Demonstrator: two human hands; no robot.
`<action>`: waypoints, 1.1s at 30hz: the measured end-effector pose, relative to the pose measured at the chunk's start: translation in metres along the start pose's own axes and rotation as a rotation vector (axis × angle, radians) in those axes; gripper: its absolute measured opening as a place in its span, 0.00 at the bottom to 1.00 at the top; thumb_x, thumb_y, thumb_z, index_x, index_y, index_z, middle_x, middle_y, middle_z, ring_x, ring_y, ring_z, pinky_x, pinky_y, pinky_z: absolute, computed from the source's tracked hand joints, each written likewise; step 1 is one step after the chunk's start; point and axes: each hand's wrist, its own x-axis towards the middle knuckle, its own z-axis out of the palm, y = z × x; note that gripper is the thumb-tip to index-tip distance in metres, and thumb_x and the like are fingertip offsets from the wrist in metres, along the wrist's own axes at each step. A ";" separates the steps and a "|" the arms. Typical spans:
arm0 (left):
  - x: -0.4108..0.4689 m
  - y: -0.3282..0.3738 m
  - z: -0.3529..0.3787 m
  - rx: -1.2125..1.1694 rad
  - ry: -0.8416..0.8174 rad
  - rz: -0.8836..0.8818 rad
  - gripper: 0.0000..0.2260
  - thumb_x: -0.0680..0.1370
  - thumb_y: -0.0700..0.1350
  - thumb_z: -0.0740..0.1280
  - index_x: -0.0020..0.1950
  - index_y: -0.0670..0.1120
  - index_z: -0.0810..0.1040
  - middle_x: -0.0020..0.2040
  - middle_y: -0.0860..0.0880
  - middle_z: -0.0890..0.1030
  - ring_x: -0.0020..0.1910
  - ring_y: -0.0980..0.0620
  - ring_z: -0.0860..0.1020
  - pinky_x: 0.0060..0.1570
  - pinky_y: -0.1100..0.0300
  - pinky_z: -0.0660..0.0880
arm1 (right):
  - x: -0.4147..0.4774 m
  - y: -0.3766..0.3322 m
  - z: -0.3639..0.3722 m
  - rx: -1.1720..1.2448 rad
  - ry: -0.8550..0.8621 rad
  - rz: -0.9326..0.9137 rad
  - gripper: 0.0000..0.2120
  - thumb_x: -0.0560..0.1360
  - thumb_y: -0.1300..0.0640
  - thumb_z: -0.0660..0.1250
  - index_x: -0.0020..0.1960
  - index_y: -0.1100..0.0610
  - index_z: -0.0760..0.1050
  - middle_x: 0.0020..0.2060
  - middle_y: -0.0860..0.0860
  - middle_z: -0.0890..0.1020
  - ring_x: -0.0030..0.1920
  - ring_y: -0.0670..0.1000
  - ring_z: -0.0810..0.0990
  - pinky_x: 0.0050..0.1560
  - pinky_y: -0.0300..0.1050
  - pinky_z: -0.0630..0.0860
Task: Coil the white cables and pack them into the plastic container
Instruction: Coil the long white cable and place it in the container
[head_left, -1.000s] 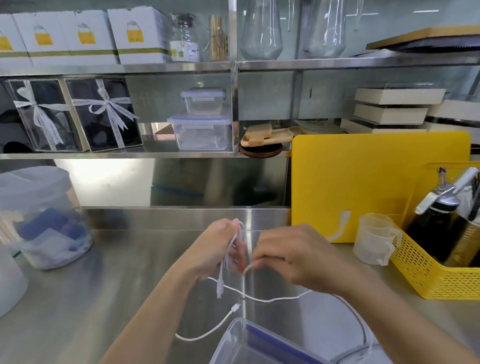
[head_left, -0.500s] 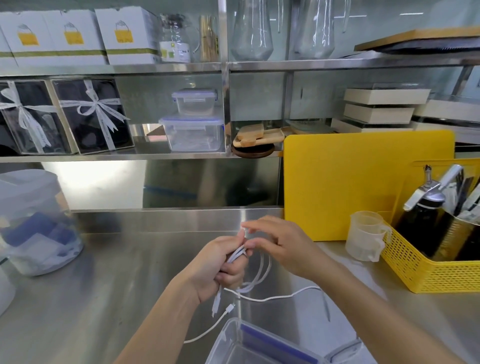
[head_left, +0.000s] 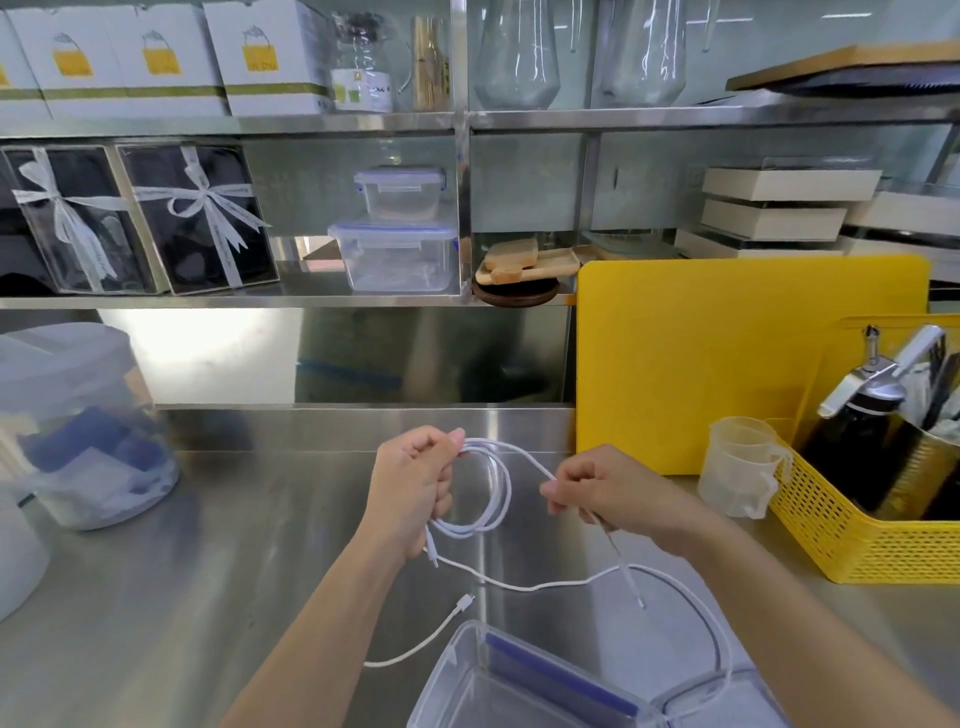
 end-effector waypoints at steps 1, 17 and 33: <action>0.001 -0.002 -0.001 -0.012 0.014 0.000 0.18 0.77 0.39 0.65 0.27 0.46 0.74 0.20 0.55 0.62 0.18 0.58 0.57 0.18 0.70 0.56 | -0.002 0.001 -0.003 -0.038 -0.061 0.032 0.14 0.75 0.50 0.64 0.33 0.54 0.79 0.24 0.44 0.75 0.26 0.40 0.71 0.30 0.34 0.67; -0.005 -0.022 0.014 -0.180 -0.078 -0.154 0.21 0.78 0.40 0.63 0.24 0.48 0.74 0.20 0.55 0.62 0.17 0.60 0.57 0.16 0.70 0.57 | 0.006 -0.011 0.043 0.160 0.271 -0.125 0.13 0.68 0.62 0.73 0.31 0.49 0.74 0.27 0.45 0.78 0.30 0.45 0.75 0.33 0.39 0.73; 0.001 -0.012 0.006 -0.244 -0.050 -0.224 0.16 0.79 0.40 0.61 0.31 0.43 0.73 0.19 0.55 0.63 0.15 0.60 0.59 0.14 0.71 0.58 | 0.002 0.029 0.060 0.322 0.267 -0.209 0.06 0.73 0.52 0.67 0.40 0.53 0.75 0.31 0.61 0.76 0.32 0.53 0.72 0.34 0.48 0.68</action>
